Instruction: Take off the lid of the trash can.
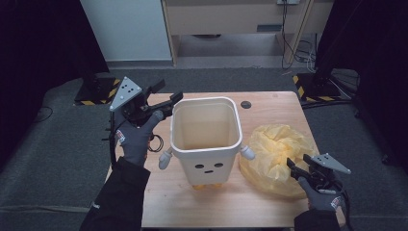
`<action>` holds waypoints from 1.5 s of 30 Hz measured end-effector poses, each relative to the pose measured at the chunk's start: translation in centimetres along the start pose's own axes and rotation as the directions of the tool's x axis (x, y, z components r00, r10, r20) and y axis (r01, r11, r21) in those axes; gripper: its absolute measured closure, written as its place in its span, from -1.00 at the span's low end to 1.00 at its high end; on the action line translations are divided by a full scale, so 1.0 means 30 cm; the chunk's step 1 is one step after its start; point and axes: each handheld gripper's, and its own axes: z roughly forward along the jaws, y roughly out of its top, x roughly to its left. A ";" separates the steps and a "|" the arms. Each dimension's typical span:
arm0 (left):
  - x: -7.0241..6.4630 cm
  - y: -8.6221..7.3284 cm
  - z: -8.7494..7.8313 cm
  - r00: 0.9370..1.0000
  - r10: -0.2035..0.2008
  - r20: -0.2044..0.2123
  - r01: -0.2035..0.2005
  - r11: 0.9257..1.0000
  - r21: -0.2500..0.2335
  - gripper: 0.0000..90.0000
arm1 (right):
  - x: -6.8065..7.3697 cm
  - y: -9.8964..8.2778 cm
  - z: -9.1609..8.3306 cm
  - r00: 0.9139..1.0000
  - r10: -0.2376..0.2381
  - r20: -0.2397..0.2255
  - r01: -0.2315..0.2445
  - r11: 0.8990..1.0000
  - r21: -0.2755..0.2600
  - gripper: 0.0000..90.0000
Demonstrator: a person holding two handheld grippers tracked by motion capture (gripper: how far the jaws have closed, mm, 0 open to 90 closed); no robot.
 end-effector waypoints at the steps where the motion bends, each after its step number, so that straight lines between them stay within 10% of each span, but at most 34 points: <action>1: -0.004 -0.002 0.008 1.000 0.001 0.006 -0.001 1.000 0.002 -0.36 | 0.000 0.000 0.000 1.000 0.000 0.000 0.000 1.000 0.000 -0.25; 20: -0.031 -0.073 0.127 0.999 0.039 0.033 -0.043 0.991 0.124 -0.34 | 0.004 -0.001 0.003 1.000 0.002 -0.009 -0.002 1.000 0.004 -0.26; 45: 0.010 -0.142 0.147 0.999 -0.044 0.001 0.042 0.951 0.306 -0.27 | 0.010 -0.004 0.011 1.000 -0.011 -0.022 0.011 1.000 0.018 -0.28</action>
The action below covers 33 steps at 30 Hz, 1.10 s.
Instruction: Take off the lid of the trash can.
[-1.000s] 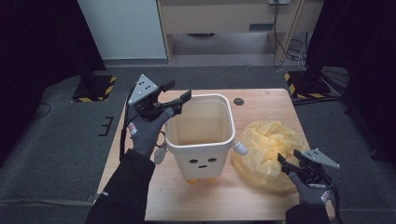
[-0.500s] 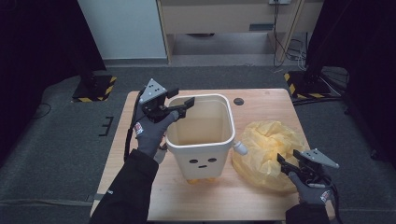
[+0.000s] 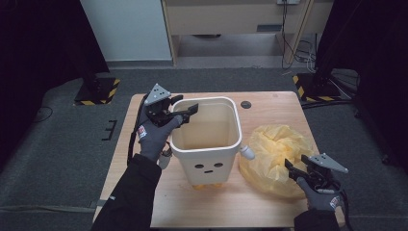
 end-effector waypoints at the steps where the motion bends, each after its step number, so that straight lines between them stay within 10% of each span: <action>1: -0.002 0.002 0.001 1.000 0.002 -0.005 -0.002 1.000 0.008 -0.25 | 0.000 0.000 0.000 1.000 0.001 -0.001 -0.001 1.000 0.000 -0.28; 13: -0.008 0.016 0.013 0.999 -0.010 -0.040 0.013 0.998 0.065 0.14 | 0.000 -0.001 0.003 1.000 -0.005 -0.005 0.005 1.000 0.004 -0.29; 33: 0.014 0.030 0.010 0.998 -0.064 0.015 0.062 0.996 0.067 0.17 | 0.001 -0.001 0.005 1.000 -0.006 -0.010 0.007 1.000 0.006 -0.30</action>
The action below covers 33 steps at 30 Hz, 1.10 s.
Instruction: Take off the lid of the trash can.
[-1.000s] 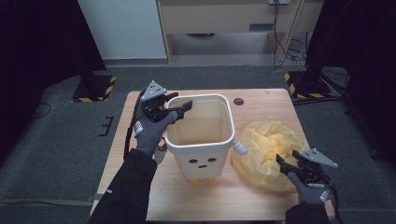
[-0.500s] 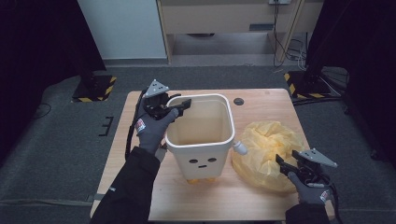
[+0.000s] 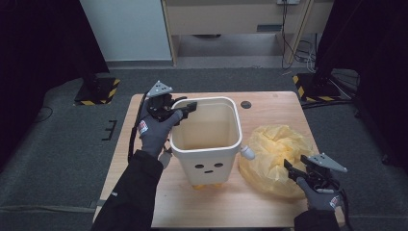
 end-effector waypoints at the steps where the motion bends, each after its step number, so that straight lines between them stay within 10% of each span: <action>1: 0.000 0.000 0.000 1.000 0.000 0.000 0.000 1.000 0.000 0.17 | 0.000 0.000 0.000 1.000 0.000 0.000 0.000 1.000 0.000 -0.30; 21: -0.005 0.063 -0.037 1.000 -0.025 0.010 0.025 0.999 -0.021 0.20 | 0.000 0.000 0.001 1.000 -0.004 -0.002 0.004 1.000 0.004 -0.30; 33: -0.015 0.122 -0.123 0.999 -0.020 0.029 0.024 0.991 -0.131 0.20 | 0.000 0.000 0.001 1.000 -0.007 -0.002 0.007 1.000 0.005 -0.30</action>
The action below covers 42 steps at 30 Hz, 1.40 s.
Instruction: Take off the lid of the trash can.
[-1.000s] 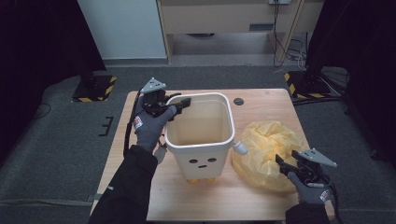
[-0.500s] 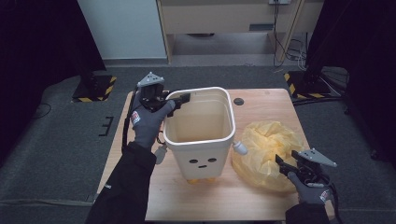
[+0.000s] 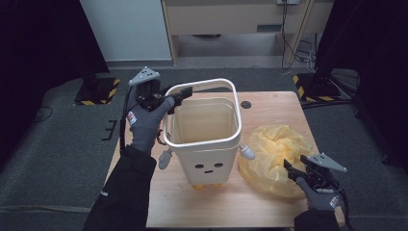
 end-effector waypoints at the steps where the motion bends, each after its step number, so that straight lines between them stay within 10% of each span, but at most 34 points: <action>1: 0.002 0.003 -0.011 1.000 -0.002 -0.001 0.002 1.000 -0.010 0.20 | 0.001 0.000 0.000 1.000 0.002 0.000 -0.002 1.000 0.001 -0.30; 20: 0.204 -0.021 -0.313 0.990 -0.024 -0.142 -0.003 0.982 -0.189 0.20 | 0.007 -0.001 0.000 1.000 0.003 0.000 -0.003 1.000 0.003 -0.30; 42: 0.504 -0.401 -0.463 0.921 -0.114 -0.372 0.078 0.991 -0.112 0.20 | 0.010 -0.002 -0.001 1.000 0.004 0.005 -0.004 1.000 0.006 -0.31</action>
